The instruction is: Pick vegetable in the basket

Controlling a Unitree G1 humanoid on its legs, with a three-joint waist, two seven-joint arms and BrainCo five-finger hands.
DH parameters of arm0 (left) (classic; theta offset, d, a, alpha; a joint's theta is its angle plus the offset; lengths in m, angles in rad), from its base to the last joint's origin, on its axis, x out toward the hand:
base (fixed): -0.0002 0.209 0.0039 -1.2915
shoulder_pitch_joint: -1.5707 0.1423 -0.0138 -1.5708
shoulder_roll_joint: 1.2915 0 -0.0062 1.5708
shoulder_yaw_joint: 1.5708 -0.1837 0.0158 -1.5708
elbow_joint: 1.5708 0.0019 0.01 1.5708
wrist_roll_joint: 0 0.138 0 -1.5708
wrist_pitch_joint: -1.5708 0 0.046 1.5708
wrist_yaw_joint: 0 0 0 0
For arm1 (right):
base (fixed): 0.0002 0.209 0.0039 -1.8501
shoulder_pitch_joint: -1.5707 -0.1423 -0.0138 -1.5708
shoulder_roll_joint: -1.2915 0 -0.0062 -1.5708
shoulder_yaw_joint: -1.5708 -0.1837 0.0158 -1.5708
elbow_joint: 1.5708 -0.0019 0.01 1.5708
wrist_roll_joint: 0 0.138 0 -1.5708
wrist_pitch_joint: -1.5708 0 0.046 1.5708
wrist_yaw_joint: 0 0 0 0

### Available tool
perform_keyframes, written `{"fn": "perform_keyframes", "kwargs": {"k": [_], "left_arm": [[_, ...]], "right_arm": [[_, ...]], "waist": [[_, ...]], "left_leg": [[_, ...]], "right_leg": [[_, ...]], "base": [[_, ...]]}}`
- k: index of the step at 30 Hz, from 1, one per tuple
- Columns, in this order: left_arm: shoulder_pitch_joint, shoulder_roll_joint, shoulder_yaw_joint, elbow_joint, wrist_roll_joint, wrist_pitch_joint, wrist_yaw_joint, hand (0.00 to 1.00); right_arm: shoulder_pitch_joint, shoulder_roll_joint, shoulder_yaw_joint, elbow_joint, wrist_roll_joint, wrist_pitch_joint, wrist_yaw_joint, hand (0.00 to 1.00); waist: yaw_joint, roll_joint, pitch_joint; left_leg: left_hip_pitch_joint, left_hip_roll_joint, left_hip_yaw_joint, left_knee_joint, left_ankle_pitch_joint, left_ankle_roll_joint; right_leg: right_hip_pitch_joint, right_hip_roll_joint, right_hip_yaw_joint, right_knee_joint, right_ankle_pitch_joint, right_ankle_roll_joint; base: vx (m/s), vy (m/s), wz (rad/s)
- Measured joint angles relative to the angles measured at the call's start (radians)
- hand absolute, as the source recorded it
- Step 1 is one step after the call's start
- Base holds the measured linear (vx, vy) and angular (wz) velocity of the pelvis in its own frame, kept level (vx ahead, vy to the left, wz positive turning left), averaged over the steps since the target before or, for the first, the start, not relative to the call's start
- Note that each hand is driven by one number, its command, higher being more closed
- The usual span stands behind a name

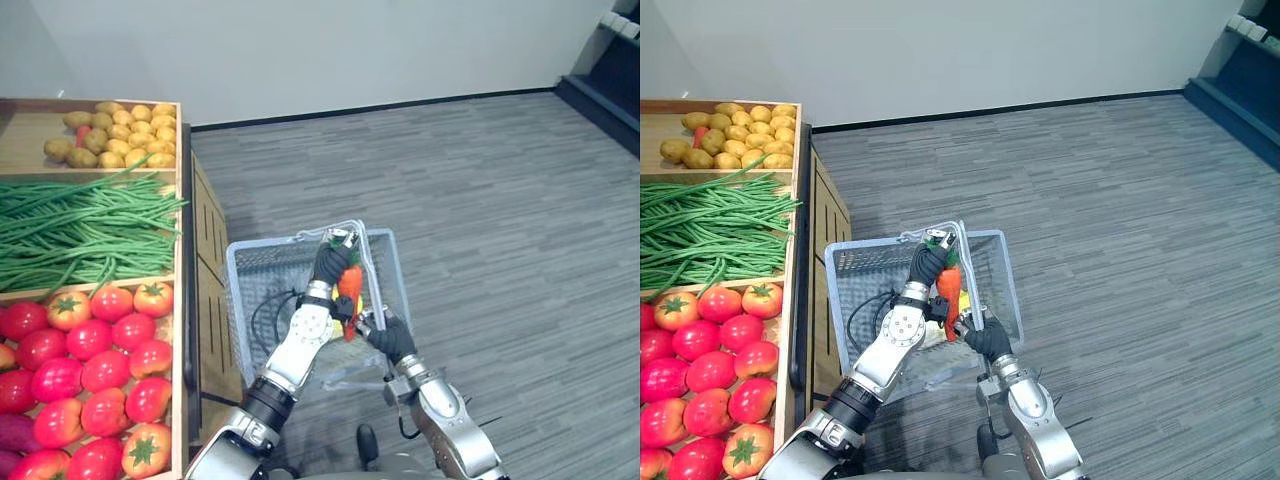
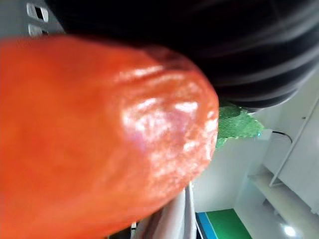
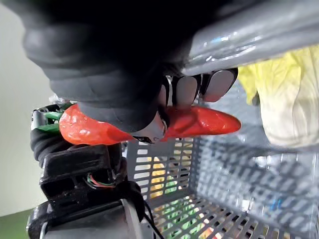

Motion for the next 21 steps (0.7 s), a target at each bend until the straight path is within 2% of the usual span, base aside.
{"fn": "perform_keyframes", "kwargs": {"k": [6,13,14,21], "left_arm": [[0.0,0.045,0.039,0.088,0.046,0.026,0.005,1.0],[-0.002,0.069,0.107,0.113,0.08,0.021,0.027,1.0],[-0.002,0.069,0.11,0.118,0.08,0.014,0.029,0.0],[-0.026,0.05,0.112,0.196,0.105,0.002,0.024,0.0]], "right_arm": [[0.0,-0.042,0.066,0.0,0.029,0.0,0.015,1.0],[-0.001,-0.05,0.087,0.0,0.029,0.011,0.04,1.0],[-0.001,-0.05,0.087,0.0,0.03,0.011,0.043,1.0],[-0.001,-0.077,0.087,0.0,0.066,0.02,0.059,1.0]], "waist": [[-0.023,-0.033,-0.021],[-0.016,-0.035,-0.023],[-0.017,-0.035,-0.023],[-0.022,-0.036,-0.023]], "left_leg": [[-0.011,-0.008,0.002,-0.006,0.004,0.001],[-0.03,-0.014,-0.005,-0.005,0.008,0.005],[-0.032,-0.016,-0.007,-0.005,0.008,0.005],[-0.035,-0.023,-0.013,-0.006,0.01,0.009]], "right_leg": [[-0.011,-0.006,0.011,-0.016,0.014,0.007],[-0.014,-0.015,0.002,-0.044,0.033,0.011],[-0.015,-0.016,0.001,-0.044,0.033,0.011],[-0.017,-0.02,-0.002,-0.044,0.033,0.011]], "base": [[-0.04,0.008,-0.04],[-0.01,0.001,0.03],[0.0,0.0,0.0],[-0.02,-0.002,0.01]]}}
